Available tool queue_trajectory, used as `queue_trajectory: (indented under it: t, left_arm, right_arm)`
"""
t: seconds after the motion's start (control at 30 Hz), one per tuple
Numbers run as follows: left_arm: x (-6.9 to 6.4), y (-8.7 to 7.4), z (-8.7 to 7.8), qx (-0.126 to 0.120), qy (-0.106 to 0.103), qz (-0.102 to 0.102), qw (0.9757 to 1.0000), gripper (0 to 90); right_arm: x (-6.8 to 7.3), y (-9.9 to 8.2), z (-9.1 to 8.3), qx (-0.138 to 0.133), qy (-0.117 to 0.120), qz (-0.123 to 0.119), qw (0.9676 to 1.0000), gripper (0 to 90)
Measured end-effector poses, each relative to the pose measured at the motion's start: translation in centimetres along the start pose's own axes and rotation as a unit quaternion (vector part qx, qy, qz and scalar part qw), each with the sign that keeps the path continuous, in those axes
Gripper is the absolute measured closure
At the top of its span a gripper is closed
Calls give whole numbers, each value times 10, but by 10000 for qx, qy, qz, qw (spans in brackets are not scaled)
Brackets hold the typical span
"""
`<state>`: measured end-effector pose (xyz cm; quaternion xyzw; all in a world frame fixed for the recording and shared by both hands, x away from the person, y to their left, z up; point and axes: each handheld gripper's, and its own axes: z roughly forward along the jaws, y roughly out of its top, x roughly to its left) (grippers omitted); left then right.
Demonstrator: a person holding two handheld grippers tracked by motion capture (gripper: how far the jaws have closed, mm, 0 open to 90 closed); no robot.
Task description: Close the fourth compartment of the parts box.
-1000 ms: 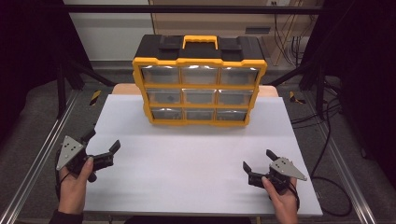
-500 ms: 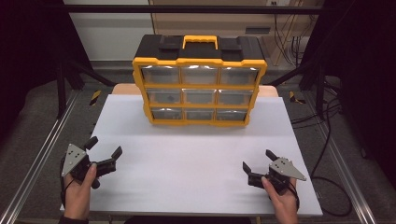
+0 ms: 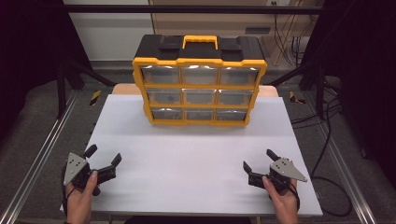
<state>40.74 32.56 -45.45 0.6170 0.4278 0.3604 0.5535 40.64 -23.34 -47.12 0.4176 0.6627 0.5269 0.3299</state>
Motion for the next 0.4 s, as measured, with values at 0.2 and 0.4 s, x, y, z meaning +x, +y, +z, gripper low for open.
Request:
queue_trajectory:
  t: [0.2, 0.4]
  left_arm:
    - [-9, -5, -5, -15, -70, 91, 9999, 8]
    - [-12, -12, -9, -6, -111, 9, 9999, 7]
  right_arm:
    - [-3, 1, -2, -101, -144, 62, 9998, 22]
    - [-7, 0, -1, -135, -400, 99, 9991, 21]
